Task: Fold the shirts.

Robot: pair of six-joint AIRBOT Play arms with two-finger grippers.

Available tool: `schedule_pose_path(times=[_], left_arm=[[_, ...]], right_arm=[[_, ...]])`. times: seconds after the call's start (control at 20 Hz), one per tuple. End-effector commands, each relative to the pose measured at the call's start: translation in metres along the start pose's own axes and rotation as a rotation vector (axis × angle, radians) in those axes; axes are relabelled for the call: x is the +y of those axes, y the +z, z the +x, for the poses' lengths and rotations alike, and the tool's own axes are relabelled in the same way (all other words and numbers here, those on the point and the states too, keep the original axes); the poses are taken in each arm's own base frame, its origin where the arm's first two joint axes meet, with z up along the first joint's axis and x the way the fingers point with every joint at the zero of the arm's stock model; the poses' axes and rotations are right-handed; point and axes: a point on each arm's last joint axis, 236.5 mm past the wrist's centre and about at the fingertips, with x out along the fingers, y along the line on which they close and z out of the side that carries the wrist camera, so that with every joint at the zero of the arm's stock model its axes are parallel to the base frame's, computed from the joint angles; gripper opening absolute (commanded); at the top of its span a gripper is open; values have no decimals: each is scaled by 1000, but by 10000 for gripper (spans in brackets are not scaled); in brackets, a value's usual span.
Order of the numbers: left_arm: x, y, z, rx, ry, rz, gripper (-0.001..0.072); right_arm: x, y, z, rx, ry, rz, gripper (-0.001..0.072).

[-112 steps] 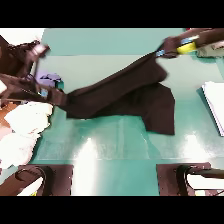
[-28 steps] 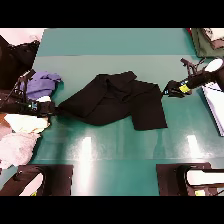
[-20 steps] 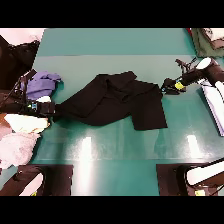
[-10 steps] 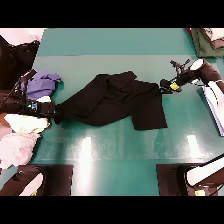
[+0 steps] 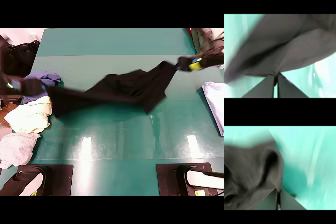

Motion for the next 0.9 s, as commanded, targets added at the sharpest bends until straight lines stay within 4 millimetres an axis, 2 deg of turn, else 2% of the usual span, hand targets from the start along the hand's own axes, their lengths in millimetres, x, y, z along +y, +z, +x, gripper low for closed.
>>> schedule_pose_path(times=[0.0,0.1,0.2,0.3,0.4,0.55,0.65,0.75,0.85], left_arm=[[-49,93,-88,-344,-31,124,27],[-76,125,-141,-505,-49,183,27],[-100,144,-190,-639,-66,234,26],[-118,152,-225,-728,-79,270,26],[-131,154,-252,-788,-88,299,26],[-144,154,-279,-849,-98,328,27],[-148,154,-288,-867,-101,337,26],[-148,151,-285,-852,-102,338,26],[-146,144,-278,-808,-98,336,26]], right_arm=[[28,71,-121,-400,-49,-79,17],[52,95,-192,-613,-62,-122,17],[72,105,-253,-782,-68,-155,17],[91,103,-304,-905,-67,-184,18],[107,93,-343,-985,-63,-211,17],[127,76,-387,-1072,-56,-243,17],[136,68,-407,-1098,-63,-268,16],[148,64,-415,-1060,-50,-298,16],[157,62,-408,-951,-39,-336,16]])
